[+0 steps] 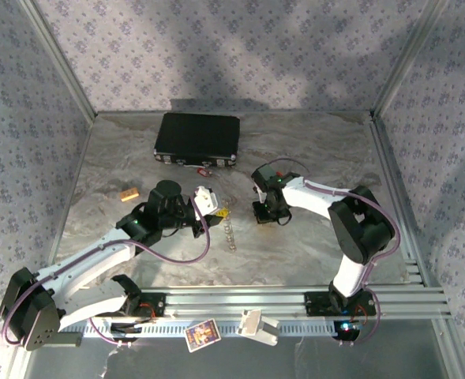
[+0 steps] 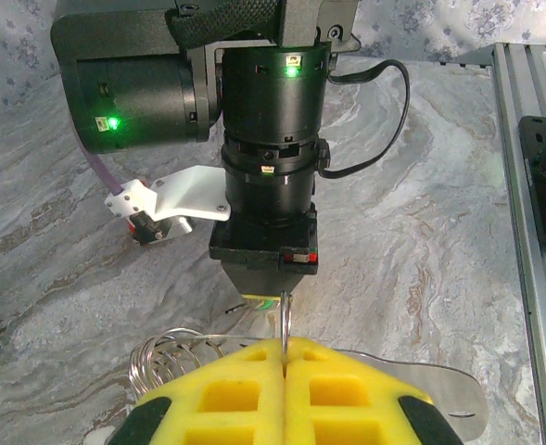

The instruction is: Put the keys on the keyring

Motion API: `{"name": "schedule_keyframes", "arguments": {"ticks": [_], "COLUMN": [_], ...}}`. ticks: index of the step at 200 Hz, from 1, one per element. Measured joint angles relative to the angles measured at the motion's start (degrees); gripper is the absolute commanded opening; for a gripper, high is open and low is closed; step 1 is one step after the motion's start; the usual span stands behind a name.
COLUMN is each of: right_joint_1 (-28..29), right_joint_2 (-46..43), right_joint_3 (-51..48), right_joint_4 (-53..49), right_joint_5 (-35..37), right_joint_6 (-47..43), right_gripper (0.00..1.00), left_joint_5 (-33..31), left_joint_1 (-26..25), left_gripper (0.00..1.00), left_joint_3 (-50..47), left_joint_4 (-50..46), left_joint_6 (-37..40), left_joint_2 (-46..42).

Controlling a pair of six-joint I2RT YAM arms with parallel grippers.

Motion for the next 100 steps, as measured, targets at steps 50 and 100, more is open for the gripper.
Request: {"name": "schedule_keyframes", "arguments": {"ticks": [50, 100], "right_joint_1": [0.04, 0.15], "right_joint_2": [0.22, 0.22], "right_joint_3": [0.00, 0.00], "right_joint_4": [0.00, 0.00], "right_joint_5": [-0.13, -0.46], "right_joint_6": [0.04, 0.07], "right_gripper": [0.16, 0.14], "left_joint_5": [0.00, 0.00], "left_joint_1": [0.00, 0.00], "left_gripper": [0.00, 0.00], "left_joint_3": [0.00, 0.00], "left_joint_4": [0.00, 0.00], "left_joint_6": [0.00, 0.00], "left_joint_2": [0.00, 0.00]}}
